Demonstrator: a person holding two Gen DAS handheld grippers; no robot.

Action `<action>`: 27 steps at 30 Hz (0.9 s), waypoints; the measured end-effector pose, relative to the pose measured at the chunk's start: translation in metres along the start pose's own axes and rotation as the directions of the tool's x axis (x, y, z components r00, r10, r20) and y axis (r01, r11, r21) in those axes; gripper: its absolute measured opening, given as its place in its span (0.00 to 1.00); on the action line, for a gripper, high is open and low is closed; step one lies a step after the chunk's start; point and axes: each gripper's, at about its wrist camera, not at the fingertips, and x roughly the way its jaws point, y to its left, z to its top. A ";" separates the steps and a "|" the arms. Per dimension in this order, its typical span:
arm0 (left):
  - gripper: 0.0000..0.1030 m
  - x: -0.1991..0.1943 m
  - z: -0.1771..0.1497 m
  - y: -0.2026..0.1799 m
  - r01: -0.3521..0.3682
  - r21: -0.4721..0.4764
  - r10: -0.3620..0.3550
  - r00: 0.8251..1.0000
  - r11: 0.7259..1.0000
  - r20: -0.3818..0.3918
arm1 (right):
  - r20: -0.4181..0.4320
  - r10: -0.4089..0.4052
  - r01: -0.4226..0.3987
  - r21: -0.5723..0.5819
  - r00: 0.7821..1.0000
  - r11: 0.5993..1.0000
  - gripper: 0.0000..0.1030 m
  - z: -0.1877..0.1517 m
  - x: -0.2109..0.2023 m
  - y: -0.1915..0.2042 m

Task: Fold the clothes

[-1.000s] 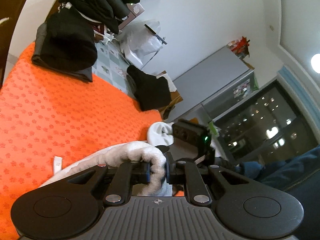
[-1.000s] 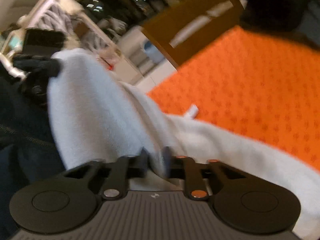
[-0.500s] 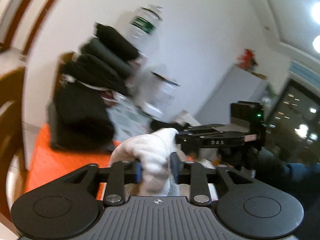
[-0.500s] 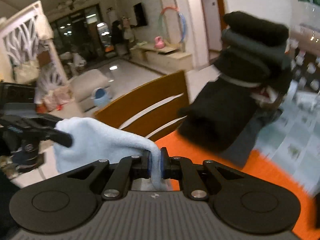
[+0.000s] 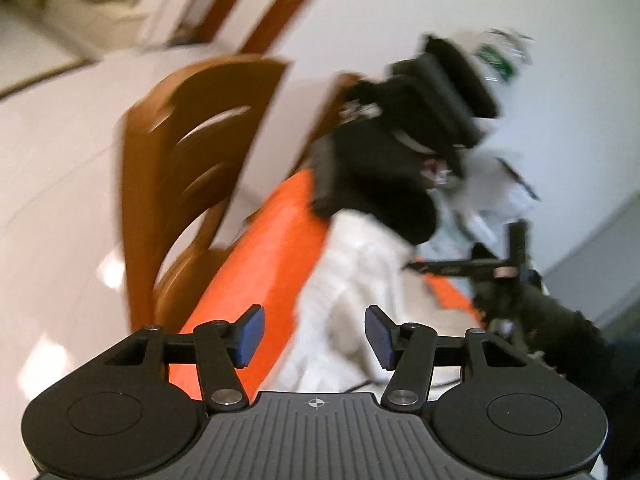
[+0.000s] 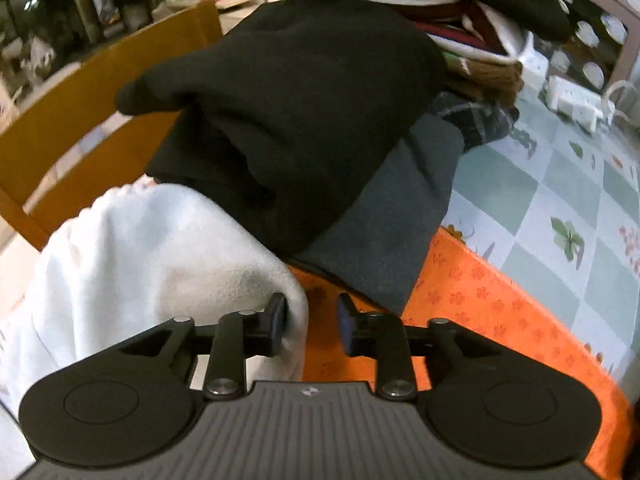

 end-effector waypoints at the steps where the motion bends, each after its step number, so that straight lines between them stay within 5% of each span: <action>1: 0.60 -0.002 -0.007 0.007 -0.013 -0.041 0.012 1.000 0.999 -0.015 | 0.025 -0.012 0.012 -0.014 1.000 1.000 0.42 0.001 -0.009 0.002; 6: 0.61 0.008 -0.033 0.028 -0.006 -0.217 -0.010 0.997 0.976 -0.072 | 0.145 -0.018 0.027 -0.062 0.989 0.998 0.51 0.004 -0.063 0.006; 10: 0.61 0.014 -0.035 0.021 -0.007 -0.198 -0.008 0.997 0.980 -0.076 | 0.174 0.026 -0.014 -0.069 0.984 0.998 0.58 -0.006 -0.105 0.008; 17: 0.65 0.020 -0.015 -0.032 0.016 0.117 -0.010 0.999 0.993 -0.053 | 0.194 0.045 -0.063 0.087 0.980 0.994 0.66 -0.054 -0.165 -0.001; 22: 0.77 0.021 -0.025 -0.080 0.073 0.371 -0.063 0.997 0.926 -0.039 | 0.233 -0.030 -0.025 0.227 0.972 0.973 0.66 -0.115 -0.220 -0.006; 27: 0.88 0.027 -0.051 -0.133 0.129 0.504 -0.124 0.991 0.854 -0.044 | 0.289 -0.116 0.020 0.316 0.950 0.949 0.78 -0.185 -0.279 -0.007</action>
